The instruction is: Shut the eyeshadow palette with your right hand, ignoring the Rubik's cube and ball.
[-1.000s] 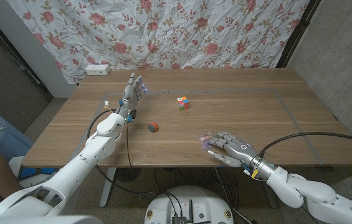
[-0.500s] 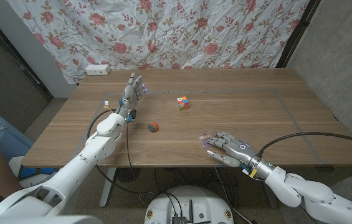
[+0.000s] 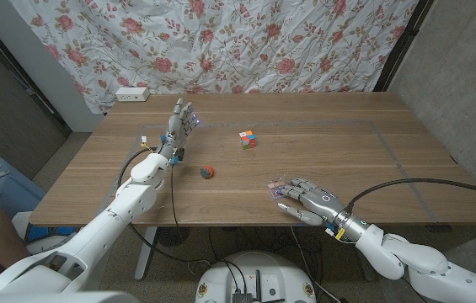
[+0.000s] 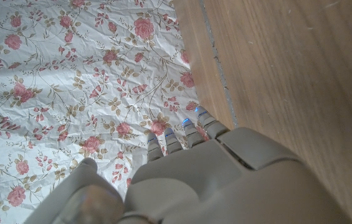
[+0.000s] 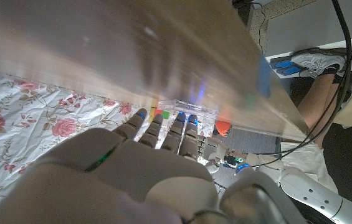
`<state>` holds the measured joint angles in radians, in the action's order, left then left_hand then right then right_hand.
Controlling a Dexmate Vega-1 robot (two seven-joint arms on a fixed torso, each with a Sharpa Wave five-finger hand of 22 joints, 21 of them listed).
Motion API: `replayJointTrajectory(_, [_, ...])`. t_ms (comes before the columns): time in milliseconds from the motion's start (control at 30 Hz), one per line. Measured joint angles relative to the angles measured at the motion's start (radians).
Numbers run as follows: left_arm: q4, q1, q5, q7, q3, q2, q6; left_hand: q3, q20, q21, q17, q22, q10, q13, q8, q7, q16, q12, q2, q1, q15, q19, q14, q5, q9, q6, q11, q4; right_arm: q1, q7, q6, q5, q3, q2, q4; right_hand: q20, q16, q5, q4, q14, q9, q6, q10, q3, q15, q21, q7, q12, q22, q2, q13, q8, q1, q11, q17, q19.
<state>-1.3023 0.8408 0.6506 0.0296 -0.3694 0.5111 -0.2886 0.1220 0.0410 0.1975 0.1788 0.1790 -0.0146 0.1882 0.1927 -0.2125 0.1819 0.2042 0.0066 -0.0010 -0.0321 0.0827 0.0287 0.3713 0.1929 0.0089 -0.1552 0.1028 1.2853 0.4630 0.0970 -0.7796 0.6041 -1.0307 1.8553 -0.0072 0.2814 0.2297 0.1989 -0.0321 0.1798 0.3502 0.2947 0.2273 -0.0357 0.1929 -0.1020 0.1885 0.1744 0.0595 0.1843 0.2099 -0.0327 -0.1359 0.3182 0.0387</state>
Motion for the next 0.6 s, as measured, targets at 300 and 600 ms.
replayJointTrajectory(300, [0.0, 0.0, 0.0, 0.0, 0.0, 0.0, 0.0, 0.0, 0.0, 0.0, 0.0, 0.0, 0.0, 0.0, 0.0, 0.0, 0.0, 0.0, 0.0, 0.0, 0.0, 0.0, 0.0, 0.0, 0.0, 0.0, 0.0, 0.0, -0.009, 0.0, -0.001, -0.005, 0.004, 0.003, 0.0, 0.0, 0.0, 0.003, -0.003, 0.0, 0.002, 0.0, 0.0, -0.005, 0.0, 0.0, 0.0, 0.0, 0.0, 0.0, 0.002, 0.001, 0.0, 0.0, 0.0, 0.0])
replayJointTrajectory(600, [0.0, 0.0, 0.0, 0.0, 0.0, 0.0, 0.0, 0.0, 0.0, 0.0, 0.0, 0.0, 0.0, 0.0, 0.0, 0.0, 0.0, 0.0, 0.0, 0.0, 0.0, 0.0, 0.0, 0.0, 0.0, 0.0, 0.0, 0.0, -0.017, 0.006, -0.001, -0.007, 0.005, 0.006, -0.001, 0.0, 0.0, 0.003, -0.003, 0.004, 0.002, 0.006, 0.0, -0.013, 0.004, 0.0, -0.004, 0.0, 0.0, 0.0, 0.002, 0.001, 0.0, 0.0, 0.0, 0.0])
